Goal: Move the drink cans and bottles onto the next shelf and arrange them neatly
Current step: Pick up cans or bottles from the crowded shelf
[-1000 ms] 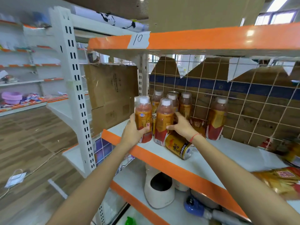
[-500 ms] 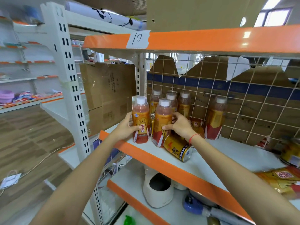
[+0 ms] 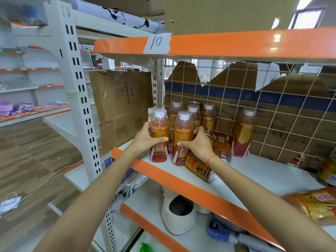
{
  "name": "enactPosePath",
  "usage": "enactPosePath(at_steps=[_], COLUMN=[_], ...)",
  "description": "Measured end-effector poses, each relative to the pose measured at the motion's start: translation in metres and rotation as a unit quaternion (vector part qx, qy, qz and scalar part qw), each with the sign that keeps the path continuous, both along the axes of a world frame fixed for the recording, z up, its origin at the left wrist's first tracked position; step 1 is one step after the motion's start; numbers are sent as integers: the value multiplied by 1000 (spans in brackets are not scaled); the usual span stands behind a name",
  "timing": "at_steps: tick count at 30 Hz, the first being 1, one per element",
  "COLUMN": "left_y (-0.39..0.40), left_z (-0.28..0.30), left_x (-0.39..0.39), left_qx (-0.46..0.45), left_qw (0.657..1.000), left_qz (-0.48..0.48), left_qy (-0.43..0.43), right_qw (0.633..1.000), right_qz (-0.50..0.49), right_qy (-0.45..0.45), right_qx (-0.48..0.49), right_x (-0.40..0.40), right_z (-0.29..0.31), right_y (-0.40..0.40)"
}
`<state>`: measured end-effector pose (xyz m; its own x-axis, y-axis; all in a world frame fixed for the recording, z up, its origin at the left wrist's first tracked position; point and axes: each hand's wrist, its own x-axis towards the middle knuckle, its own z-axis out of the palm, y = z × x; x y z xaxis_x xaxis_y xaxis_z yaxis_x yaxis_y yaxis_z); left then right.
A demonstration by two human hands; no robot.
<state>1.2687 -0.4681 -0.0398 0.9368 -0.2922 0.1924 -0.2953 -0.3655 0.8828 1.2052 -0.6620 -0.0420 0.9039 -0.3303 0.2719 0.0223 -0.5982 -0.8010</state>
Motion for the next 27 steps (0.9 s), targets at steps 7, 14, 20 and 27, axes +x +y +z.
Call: enactPosePath(at_steps=[7,14,20,27], left_y=[1,-12,-16,-9], left_z=[8,-11,-2,8], left_x=[3,-4,-9,-17], left_qx=[23,30,31,19], left_qw=[1000,994,992,989], left_qz=[-18,82,111,142], left_qy=[3,-60,-52,-39], right_qw=[1000,998,995,996], right_qz=[5,-28,-59,-81], right_qy=[9,23,49,30], right_qx=[-17,-46,-62,-10], right_x=[1,3,2,-1], right_z=[1,-5,3,23], right_y=[4,17,21,23])
